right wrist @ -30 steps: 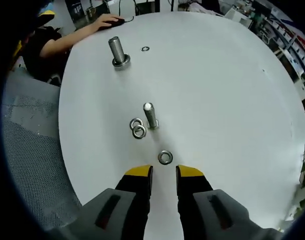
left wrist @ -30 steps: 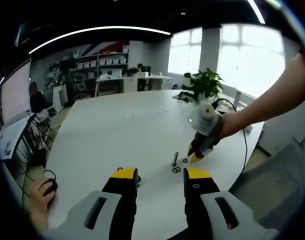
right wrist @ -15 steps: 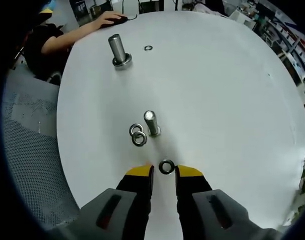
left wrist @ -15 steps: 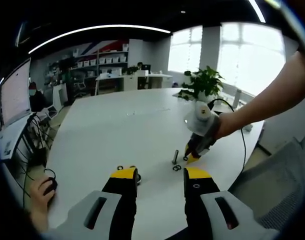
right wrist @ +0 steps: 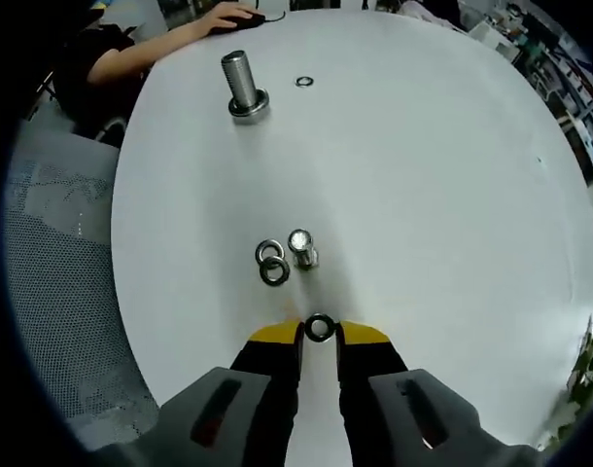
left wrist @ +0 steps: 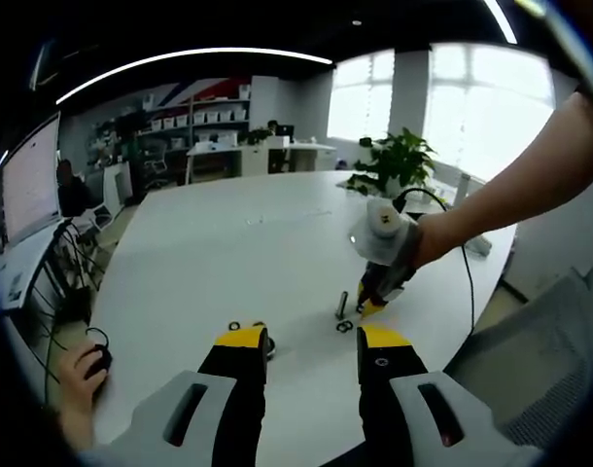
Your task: Place the washer onto the threaded stud by aligning its center hole with the stud, sliding it down to the base, and recovering from edge contact or off-axis alignment until the washer reaches the visible bottom stop.
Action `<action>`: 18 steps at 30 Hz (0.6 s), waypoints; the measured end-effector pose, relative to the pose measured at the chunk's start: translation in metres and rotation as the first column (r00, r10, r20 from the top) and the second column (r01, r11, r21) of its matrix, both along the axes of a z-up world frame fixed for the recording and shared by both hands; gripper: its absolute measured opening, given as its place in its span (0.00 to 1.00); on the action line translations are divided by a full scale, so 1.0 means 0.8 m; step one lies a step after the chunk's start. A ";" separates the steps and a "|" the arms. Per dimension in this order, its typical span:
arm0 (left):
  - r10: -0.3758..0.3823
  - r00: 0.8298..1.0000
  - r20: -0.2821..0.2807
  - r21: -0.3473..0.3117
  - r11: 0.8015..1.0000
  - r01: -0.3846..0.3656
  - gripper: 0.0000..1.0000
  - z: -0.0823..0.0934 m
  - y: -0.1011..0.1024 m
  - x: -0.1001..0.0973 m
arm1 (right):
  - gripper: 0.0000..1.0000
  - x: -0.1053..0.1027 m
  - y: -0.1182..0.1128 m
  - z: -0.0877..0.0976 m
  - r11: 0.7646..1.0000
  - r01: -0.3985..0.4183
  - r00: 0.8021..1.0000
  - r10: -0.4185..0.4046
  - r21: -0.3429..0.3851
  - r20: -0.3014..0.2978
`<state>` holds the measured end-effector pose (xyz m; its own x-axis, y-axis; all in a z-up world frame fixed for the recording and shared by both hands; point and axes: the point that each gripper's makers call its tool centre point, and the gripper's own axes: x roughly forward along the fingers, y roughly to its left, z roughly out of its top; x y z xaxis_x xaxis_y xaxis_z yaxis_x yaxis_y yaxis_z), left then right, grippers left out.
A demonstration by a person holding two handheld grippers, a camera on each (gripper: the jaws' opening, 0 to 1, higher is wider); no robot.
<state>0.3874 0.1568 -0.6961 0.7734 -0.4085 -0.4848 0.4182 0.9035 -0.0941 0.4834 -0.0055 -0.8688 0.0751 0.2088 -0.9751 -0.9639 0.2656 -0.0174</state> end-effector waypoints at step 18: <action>0.002 1.000 0.004 -0.013 1.000 -0.002 0.35 0.002 -0.001 0.000 | 0.16 -0.001 -0.001 0.000 0.997 -0.074 0.997 0.074 0.001 0.004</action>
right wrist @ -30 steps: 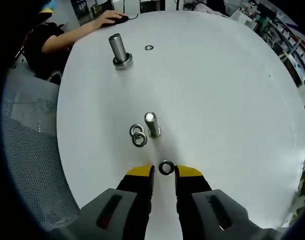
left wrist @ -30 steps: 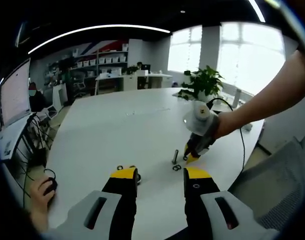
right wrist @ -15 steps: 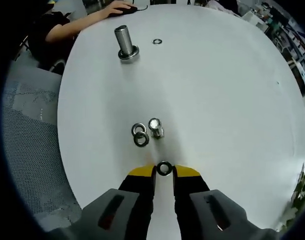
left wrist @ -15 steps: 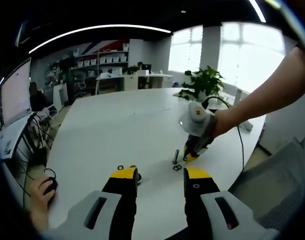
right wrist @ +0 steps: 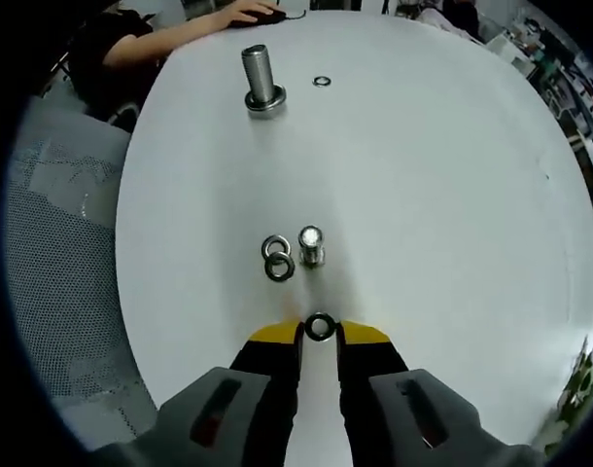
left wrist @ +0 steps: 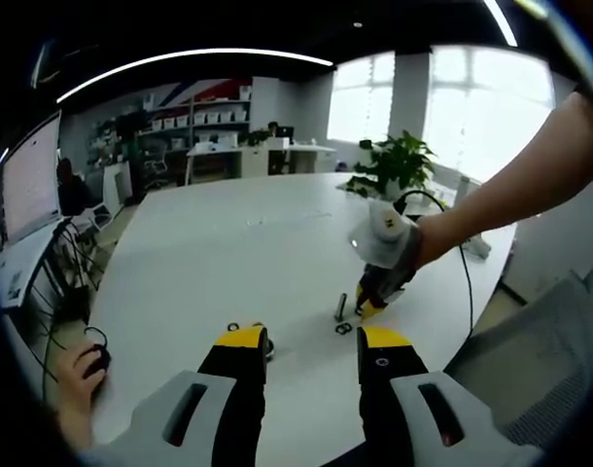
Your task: Place the washer onto the threaded stud by aligning its center hole with the stud, sliding it down to the base, and recovering from edge contact or off-axis alignment until the washer reaches the visible bottom stop.
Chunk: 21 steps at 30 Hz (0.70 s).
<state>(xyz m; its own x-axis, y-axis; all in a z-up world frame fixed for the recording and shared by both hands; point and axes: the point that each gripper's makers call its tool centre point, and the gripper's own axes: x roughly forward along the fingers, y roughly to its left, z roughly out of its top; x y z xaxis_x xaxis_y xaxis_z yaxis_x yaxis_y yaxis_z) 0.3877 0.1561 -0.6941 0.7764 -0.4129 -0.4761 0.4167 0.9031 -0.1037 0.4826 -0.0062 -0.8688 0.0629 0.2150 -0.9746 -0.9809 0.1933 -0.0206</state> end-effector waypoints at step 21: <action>-0.008 1.000 0.000 -0.006 1.000 0.008 0.35 0.000 -0.002 0.000 | 0.14 -0.004 -0.001 0.001 0.997 -0.063 0.998 0.064 -0.052 0.027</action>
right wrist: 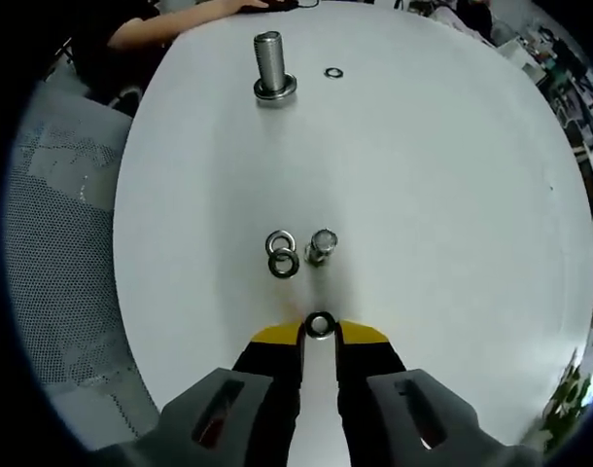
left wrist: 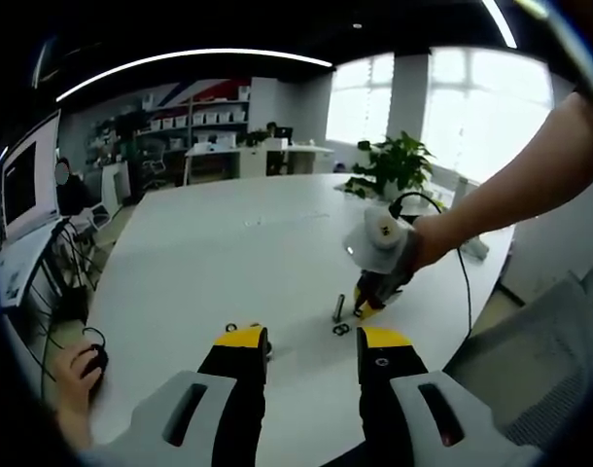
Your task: Place the washer onto the threaded stud by aligning its center hole with the stud, sliding it down to the base, and recovering from edge contact or off-axis alignment until the washer reaches the visible bottom stop.
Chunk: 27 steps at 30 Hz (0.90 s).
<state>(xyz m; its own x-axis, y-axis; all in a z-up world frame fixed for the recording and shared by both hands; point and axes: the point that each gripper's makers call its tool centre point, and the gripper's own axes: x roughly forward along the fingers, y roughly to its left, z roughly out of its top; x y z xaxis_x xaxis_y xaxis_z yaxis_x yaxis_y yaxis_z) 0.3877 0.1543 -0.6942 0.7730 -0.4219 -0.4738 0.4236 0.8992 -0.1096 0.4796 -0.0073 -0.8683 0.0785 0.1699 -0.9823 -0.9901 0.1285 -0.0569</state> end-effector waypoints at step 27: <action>-0.001 1.000 0.001 -0.013 1.000 0.001 0.35 0.002 -0.001 -0.001 | 0.13 0.002 0.001 0.060 0.983 0.120 0.991 -0.127 0.136 0.043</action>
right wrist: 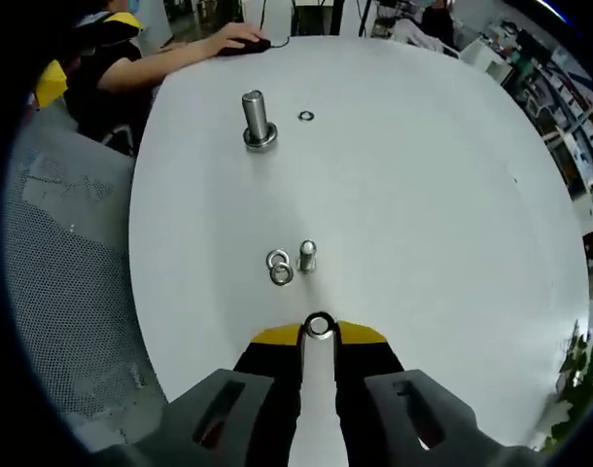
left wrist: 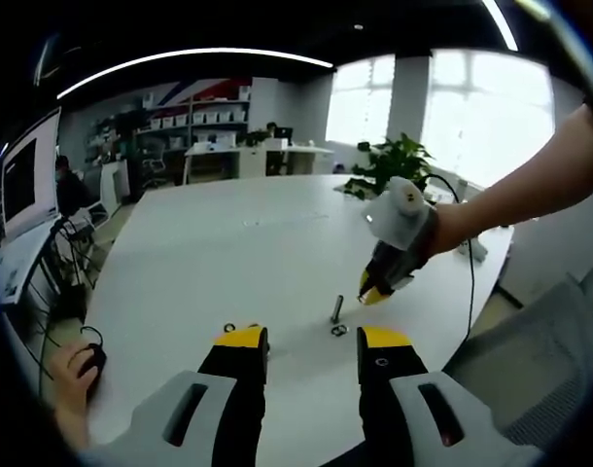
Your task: Place the washer onto the threaded stud by aligning its center hole with the stud, sliding it down to the base, and recovering from edge contact or off-axis alignment until the washer reaches the visible bottom stop.
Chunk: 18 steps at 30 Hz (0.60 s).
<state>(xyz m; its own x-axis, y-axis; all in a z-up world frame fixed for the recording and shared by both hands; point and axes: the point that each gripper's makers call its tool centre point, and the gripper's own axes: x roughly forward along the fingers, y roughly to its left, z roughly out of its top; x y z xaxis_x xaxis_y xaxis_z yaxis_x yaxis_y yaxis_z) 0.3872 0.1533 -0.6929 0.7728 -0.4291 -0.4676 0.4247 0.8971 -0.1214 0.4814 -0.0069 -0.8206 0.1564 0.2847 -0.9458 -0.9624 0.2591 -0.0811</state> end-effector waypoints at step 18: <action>-0.001 1.000 0.003 0.001 1.000 0.001 0.35 0.000 0.001 0.000 | 0.13 0.017 0.026 0.048 0.998 -0.042 0.996 0.038 0.055 0.082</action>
<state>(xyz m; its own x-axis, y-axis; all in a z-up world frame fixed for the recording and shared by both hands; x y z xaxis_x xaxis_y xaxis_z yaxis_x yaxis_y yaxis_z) 0.3876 0.1538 -0.6926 0.7739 -0.4290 -0.4659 0.4256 0.8970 -0.1192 0.4947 0.0143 -0.7820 0.2187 0.3448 -0.9129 -0.9631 0.2270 -0.1450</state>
